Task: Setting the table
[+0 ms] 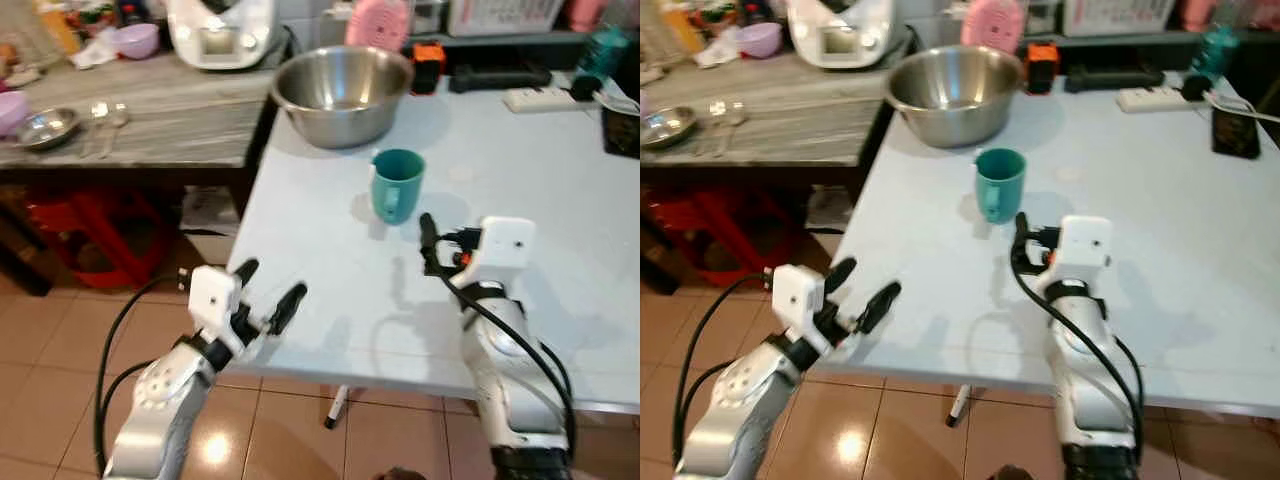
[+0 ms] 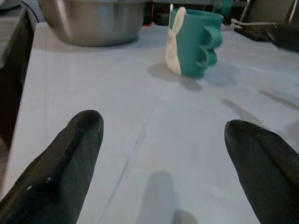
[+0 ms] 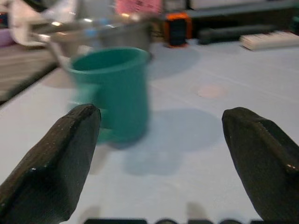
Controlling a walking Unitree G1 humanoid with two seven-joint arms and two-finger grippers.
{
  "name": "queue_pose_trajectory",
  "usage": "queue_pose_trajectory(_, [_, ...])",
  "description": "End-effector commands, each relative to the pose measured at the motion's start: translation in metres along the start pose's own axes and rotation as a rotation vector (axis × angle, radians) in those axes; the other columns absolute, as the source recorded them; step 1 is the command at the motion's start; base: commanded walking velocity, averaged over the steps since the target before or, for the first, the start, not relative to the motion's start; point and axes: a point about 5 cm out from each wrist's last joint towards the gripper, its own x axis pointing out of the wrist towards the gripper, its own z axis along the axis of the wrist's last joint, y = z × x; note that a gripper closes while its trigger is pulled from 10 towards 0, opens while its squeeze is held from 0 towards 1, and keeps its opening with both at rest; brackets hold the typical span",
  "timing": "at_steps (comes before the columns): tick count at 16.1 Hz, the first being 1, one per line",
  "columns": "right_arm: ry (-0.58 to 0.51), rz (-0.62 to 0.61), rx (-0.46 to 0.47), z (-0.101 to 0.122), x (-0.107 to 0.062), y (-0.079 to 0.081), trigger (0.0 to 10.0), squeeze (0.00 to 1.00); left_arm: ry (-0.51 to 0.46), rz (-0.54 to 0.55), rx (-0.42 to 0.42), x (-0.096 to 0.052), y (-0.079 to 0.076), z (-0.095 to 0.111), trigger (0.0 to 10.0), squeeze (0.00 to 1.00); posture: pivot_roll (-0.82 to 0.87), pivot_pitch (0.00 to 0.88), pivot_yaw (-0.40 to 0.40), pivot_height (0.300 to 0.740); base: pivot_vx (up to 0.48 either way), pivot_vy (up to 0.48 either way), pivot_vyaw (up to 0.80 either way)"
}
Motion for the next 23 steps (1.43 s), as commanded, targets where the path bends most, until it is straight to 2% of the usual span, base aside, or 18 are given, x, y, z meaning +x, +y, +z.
queue_pose_trajectory(1, [-0.006, 0.005, -0.019, 0.001, 0.004, 0.005, 10.0, 0.0, 0.005, -0.039, 0.008, -0.003, -0.002, 0.001, 10.0, 0.0, -0.18, 0.121, 0.092, 0.74, 0.0, 0.0, 0.0])
queue_pose_trajectory(4, [-0.012, 0.017, -0.037, 0.004, 0.017, 0.012, 10.0, 0.0, 0.023, -0.126, 0.008, -0.002, -0.008, 0.001, 10.0, 0.0, -0.17, 0.141, 0.084, 0.74, 0.0, 0.0, 0.0])
queue_pose_trajectory(8, [-0.008, -0.008, -0.079, 0.006, 0.034, 0.009, 10.0, 0.0, 0.021, -0.216, -0.007, -0.003, -0.016, 0.002, 10.0, 0.0, -0.17, 0.156, 0.07, 0.74, 0.0, 0.0, 0.0])
queue_pose_trajectory(14, [0.026, 0.003, -0.139, 0.006, 0.059, 0.011, 10.0, 0.0, 0.02, -0.196, -0.022, -0.005, -0.017, 0.0, 10.0, 0.0, -0.17, 0.155, 0.064, 0.74, 0.0, 0.0, 0.0])
queue_pose_trajectory(20, [0.048, 0.025, -0.161, 0.003, 0.067, 0.02, 10.0, 0.0, 0.016, -0.187, -0.021, -0.005, -0.017, 0.002, 10.0, 0.0, -0.16, 0.159, 0.065, 0.74, 0.0, 0.0, 0.0])
queue_pose_trajectory(21, [0.052, 0.011, -0.167, 0.002, 0.067, 0.018, 8.7, 0.0, 0.016, -0.186, -0.021, -0.005, -0.017, 0.002, 10.0, 0.0, -0.16, 0.158, 0.065, 0.74, 0.0, 0.0, 0.0])
queue_pose_trajectory(22, [0.05, 0.007, -0.169, 0.002, 0.068, 0.016, 0.0, 0.0, 0.017, -0.184, -0.021, -0.005, -0.017, 0.002, 10.0, 0.0, -0.16, 0.158, 0.067, 0.74, 0.0, 0.0, 0.0])
queue_pose_trajectory(23, [0.048, 0.004, -0.174, 0.002, 0.069, 0.015, 0.0, 0.0, 0.017, -0.182, -0.022, -0.005, -0.017, 0.002, 10.0, 0.0, -0.16, 0.159, 0.067, 0.74, 0.0, 0.0, 0.0])
